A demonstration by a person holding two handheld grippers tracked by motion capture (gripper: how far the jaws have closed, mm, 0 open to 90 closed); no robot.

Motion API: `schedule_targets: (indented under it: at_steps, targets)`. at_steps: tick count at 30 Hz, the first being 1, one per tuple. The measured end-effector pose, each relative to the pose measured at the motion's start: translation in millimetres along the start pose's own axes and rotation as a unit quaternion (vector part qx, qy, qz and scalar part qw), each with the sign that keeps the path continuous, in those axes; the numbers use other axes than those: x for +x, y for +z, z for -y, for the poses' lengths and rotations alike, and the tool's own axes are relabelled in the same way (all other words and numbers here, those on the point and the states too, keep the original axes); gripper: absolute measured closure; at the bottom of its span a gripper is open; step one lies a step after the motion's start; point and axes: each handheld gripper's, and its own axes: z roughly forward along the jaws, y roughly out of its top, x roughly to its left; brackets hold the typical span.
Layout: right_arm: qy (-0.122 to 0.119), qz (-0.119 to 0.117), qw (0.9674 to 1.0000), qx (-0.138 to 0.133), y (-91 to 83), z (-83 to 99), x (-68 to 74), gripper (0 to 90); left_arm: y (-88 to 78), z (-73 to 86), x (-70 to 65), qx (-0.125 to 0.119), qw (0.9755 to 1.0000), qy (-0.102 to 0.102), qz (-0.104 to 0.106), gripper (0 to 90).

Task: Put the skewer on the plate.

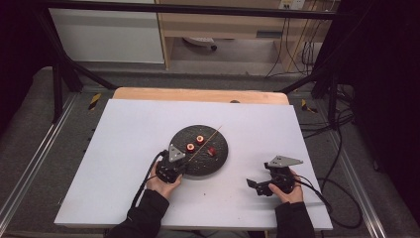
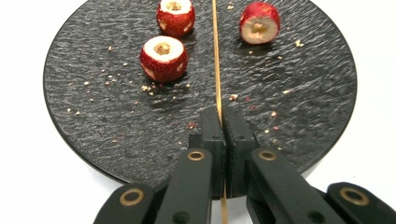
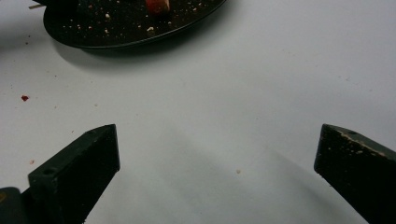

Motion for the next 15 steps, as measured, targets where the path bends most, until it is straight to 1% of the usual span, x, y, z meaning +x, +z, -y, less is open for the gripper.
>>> schedule_targets:
  at_steps: [8, 10, 15]
  targets:
    - [0.001, 0.000, 1.0000, 0.001, -0.3, 0.0, 0.3, 1.2, 0.6, -1.0, -1.4, 0.002, 1.0000, -0.002, -0.008, 87.5]
    - [0.001, 0.000, 1.0000, 0.001, -0.3, 0.1, 0.4, 1.2, 0.3, -0.8, -1.3, 0.002, 1.0000, -0.001, -0.006, 86.9]
    - [0.000, 0.000, 1.0000, 0.001, -0.4, 0.1, 0.4, 1.3, -3.9, -1.2, 0.4, -0.003, 1.0000, -0.001, 0.001, 81.6]
